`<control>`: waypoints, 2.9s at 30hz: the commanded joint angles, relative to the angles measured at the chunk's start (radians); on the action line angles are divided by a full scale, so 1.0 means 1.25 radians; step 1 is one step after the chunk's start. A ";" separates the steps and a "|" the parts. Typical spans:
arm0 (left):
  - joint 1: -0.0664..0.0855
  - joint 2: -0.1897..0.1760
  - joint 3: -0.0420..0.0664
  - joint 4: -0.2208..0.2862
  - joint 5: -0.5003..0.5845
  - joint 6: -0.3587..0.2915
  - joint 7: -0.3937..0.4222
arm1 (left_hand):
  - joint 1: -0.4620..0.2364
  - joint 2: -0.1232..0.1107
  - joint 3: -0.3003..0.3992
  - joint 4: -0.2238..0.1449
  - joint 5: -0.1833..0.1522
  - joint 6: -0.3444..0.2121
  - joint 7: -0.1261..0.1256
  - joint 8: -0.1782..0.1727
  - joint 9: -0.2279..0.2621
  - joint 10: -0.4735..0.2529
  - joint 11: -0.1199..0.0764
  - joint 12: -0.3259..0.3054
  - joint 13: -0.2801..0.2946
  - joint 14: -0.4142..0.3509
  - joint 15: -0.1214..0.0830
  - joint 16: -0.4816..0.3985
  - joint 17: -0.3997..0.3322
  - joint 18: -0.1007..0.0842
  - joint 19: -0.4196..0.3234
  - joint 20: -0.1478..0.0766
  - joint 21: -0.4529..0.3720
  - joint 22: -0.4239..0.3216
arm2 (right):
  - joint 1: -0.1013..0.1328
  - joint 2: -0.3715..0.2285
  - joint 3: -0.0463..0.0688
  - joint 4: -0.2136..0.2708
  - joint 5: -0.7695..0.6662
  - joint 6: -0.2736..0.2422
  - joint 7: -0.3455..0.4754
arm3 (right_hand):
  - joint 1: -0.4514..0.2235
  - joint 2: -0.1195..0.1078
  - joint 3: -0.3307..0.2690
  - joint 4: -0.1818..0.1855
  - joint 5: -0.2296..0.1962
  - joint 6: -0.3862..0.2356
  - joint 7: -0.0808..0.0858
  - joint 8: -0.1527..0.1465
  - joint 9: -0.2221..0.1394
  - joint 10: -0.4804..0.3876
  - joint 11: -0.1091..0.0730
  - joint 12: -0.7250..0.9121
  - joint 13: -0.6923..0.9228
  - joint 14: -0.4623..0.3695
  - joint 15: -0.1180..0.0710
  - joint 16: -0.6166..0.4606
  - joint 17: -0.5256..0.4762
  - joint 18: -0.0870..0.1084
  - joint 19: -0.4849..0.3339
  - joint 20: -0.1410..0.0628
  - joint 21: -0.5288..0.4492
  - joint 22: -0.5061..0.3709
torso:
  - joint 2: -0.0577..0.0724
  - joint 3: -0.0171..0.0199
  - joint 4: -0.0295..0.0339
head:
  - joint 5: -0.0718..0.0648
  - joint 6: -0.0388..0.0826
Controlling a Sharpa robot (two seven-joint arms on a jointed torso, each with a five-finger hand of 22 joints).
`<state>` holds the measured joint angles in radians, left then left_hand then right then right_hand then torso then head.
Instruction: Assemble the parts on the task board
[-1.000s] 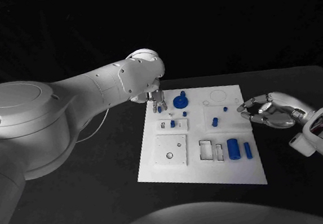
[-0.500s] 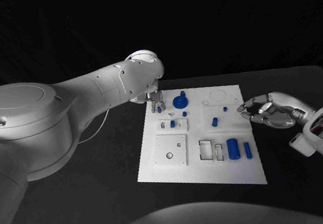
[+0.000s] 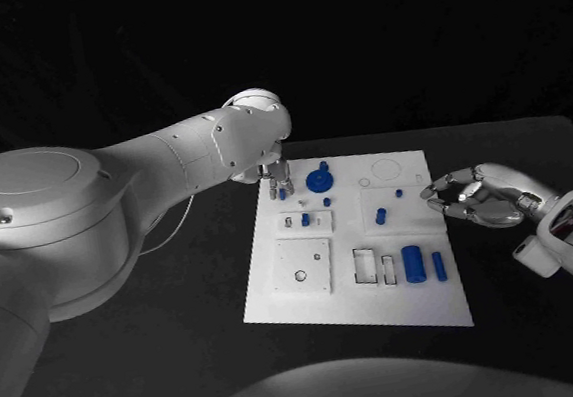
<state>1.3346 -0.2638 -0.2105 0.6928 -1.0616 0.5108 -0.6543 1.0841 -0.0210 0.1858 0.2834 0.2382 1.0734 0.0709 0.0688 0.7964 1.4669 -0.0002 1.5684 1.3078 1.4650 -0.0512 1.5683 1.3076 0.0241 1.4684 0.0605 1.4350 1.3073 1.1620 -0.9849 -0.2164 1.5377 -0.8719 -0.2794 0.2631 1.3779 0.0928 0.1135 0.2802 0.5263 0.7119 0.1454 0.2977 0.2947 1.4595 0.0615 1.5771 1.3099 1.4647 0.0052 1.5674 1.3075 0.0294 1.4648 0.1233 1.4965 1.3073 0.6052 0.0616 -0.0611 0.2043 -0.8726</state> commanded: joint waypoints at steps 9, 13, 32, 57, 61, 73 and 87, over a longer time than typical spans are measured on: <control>0.000 0.004 0.001 -0.004 0.005 -0.004 0.008 | 0.034 -0.005 0.023 -0.005 0.027 0.001 -0.002 0.003 -0.005 0.083 0.001 0.002 0.210 0.085 0.005 0.002 0.211 0.007 0.025 0.005 -0.006 0.177 | 0.000 0.002 0.000 -0.002 -0.003 0.019 -0.003 | 0.002 -0.002 0.004 0.002 0.002 -0.001 0.002 0.003 0.002 0.089 0.002 -0.005 0.209 0.085 0.006 0.003 0.211 -0.002 0.018 0.001 -0.002 0.183 | -0.001 -0.0001 0.0000 | 0.001 0.000; 0.000 0.006 0.000 -0.007 0.005 -0.004 0.009 | 0.040 -0.005 0.029 -0.006 0.031 0.003 -0.003 0.004 -0.005 0.083 0.000 0.002 0.210 0.085 0.004 0.002 0.211 0.007 0.024 0.005 -0.009 0.176 | 0.000 0.003 0.000 -0.003 -0.003 0.020 -0.003 | 0.002 -0.002 0.005 0.002 0.002 -0.001 0.002 0.003 0.002 0.089 0.002 -0.005 0.209 0.085 0.006 0.003 0.211 -0.002 0.018 0.001 -0.003 0.183 | 0.000 0.0000 0.0002 | 0.001 0.000; -0.007 0.015 0.001 -0.014 0.008 -0.009 0.011 | 0.107 -0.018 0.102 -0.043 0.033 0.013 -0.012 0.015 -0.001 0.083 -0.007 0.002 0.210 0.085 -0.002 0.002 0.211 0.008 0.022 -0.001 -0.012 0.175 | 0.000 0.003 0.000 -0.003 -0.003 0.021 -0.003 | 0.002 -0.002 0.005 0.003 0.002 -0.001 0.002 0.004 0.002 0.089 0.002 -0.005 0.209 0.085 0.006 0.003 0.211 -0.002 0.017 0.001 -0.004 0.182 | -0.001 0.0001 -0.0004 | -0.002 0.000; -0.004 -0.006 0.001 0.046 -0.011 -0.012 0.003 | 0.133 -0.021 0.142 -0.077 0.061 0.017 -0.016 0.028 0.013 0.083 -0.012 0.002 0.210 0.085 -0.007 0.002 0.211 0.009 0.020 -0.006 -0.017 0.174 | -0.001 0.002 0.000 -0.008 -0.003 0.024 -0.004 | 0.001 -0.002 0.006 0.003 0.002 -0.001 0.002 0.004 0.002 0.089 0.002 -0.005 0.209 0.085 0.006 0.003 0.211 0.000 0.012 0.001 -0.008 0.180 | -0.001 0.0002 0.0012 | -0.001 0.000; 0.006 -0.016 0.001 0.071 -0.018 -0.006 -0.001 | 0.133 -0.021 0.143 -0.077 0.063 0.017 -0.016 0.028 0.013 0.083 -0.012 0.002 0.210 0.085 -0.007 0.002 0.211 0.009 0.021 -0.006 -0.017 0.174 | -0.001 0.002 0.000 -0.009 -0.003 0.025 -0.005 | 0.001 -0.002 0.006 0.003 0.002 -0.001 0.002 0.004 0.002 0.089 0.002 -0.005 0.209 0.085 0.006 0.003 0.211 0.000 0.012 0.001 -0.008 0.180 | -0.001 0.0002 0.0007 | 0.001 0.000; 0.039 -0.050 -0.008 0.155 -0.058 0.056 -0.020 | 0.120 -0.021 0.150 -0.072 0.062 0.009 -0.013 0.025 0.012 0.083 -0.011 0.002 0.210 0.085 -0.007 0.002 0.211 0.012 0.014 -0.006 -0.032 0.169 | -0.001 0.003 0.000 -0.012 -0.003 0.027 -0.007 | 0.000 -0.002 0.006 0.003 0.001 -0.001 0.002 0.003 0.002 0.089 0.002 -0.005 0.209 0.085 0.006 0.003 0.211 0.000 0.011 0.001 -0.009 0.180 | -0.003 0.0011 0.0004 | 0.006 0.000; 0.053 -0.108 -0.015 0.281 -0.051 0.110 -0.034 | 0.107 -0.017 0.158 -0.070 0.059 0.006 -0.011 0.024 0.011 0.083 -0.009 0.002 0.210 0.085 -0.006 0.002 0.211 0.014 0.009 -0.006 -0.044 0.166 | -0.002 0.003 -0.002 -0.014 -0.003 0.026 -0.014 | 0.000 -0.003 0.006 0.003 0.001 -0.001 0.002 0.003 0.002 0.089 0.002 -0.005 0.209 0.085 0.007 0.003 0.211 0.000 0.010 0.001 -0.009 0.180 | -0.004 0.0020 0.0000 | 0.013 0.000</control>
<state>1.3992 -0.3940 -0.2294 1.0332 -1.1216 0.5923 -0.6822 1.2280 -0.0416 0.3783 0.1957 0.3135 1.0878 0.0569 0.0996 0.8110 1.4668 -0.0075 1.5684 1.3078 1.4653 -0.0515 1.5683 1.3077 0.0239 1.4683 0.0603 1.3862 1.3073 1.1607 -0.9830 -0.2188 1.5203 -0.8718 -0.2606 0.2496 1.3779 0.0928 0.1162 0.2829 0.5263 0.7119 0.1453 0.2977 0.2950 1.4578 0.0632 1.5748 1.3100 1.4647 0.0053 1.5673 1.3078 0.0294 1.4648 0.1233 1.4882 1.3075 0.6007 0.0633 -0.0603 0.2166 -0.8726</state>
